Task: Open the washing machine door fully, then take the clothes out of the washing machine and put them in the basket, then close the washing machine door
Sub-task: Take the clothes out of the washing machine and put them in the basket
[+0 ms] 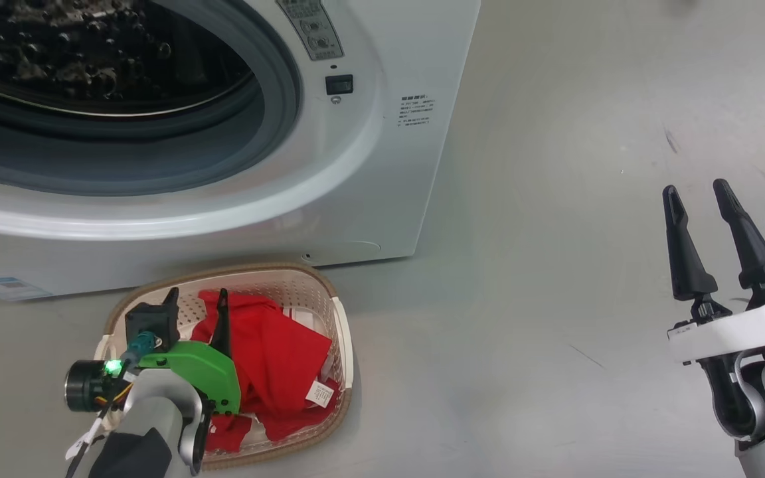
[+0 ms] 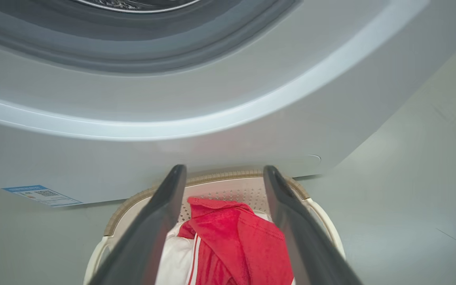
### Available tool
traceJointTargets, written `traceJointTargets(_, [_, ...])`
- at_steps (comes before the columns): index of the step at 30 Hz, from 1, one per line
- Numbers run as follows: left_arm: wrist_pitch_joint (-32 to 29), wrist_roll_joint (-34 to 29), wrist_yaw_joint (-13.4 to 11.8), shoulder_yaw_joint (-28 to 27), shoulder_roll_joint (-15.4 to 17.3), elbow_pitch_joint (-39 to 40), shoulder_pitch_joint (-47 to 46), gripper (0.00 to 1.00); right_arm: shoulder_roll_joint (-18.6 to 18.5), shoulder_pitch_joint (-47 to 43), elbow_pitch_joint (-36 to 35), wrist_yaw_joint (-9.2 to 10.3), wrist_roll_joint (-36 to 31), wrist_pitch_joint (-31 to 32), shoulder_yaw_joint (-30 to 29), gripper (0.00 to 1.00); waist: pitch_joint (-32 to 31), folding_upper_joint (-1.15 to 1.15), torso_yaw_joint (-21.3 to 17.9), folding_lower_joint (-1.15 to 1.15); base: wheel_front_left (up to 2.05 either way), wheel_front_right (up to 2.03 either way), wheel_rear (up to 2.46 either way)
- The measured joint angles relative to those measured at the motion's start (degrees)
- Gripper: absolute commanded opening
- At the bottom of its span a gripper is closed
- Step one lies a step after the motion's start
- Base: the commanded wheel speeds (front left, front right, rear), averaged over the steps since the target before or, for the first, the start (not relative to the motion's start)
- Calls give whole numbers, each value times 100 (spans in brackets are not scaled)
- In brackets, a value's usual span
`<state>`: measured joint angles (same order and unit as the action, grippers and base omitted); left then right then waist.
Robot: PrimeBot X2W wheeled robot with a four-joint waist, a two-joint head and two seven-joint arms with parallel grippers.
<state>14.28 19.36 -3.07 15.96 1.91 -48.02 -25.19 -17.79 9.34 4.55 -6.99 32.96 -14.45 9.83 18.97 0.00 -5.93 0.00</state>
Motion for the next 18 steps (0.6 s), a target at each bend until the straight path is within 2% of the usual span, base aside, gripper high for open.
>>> traceJointTargets(7, [16,-45,32,142,-8,586,102,100,162,-201,60,0,-83,0,-99,100,-479,0,207,0,0,0,0])
traceJointTargets(18, [16,-190,-22,46,-8,1896,641,100,386,-524,135,0,-198,0,-192,100,-1174,0,529,0,0,0,0])
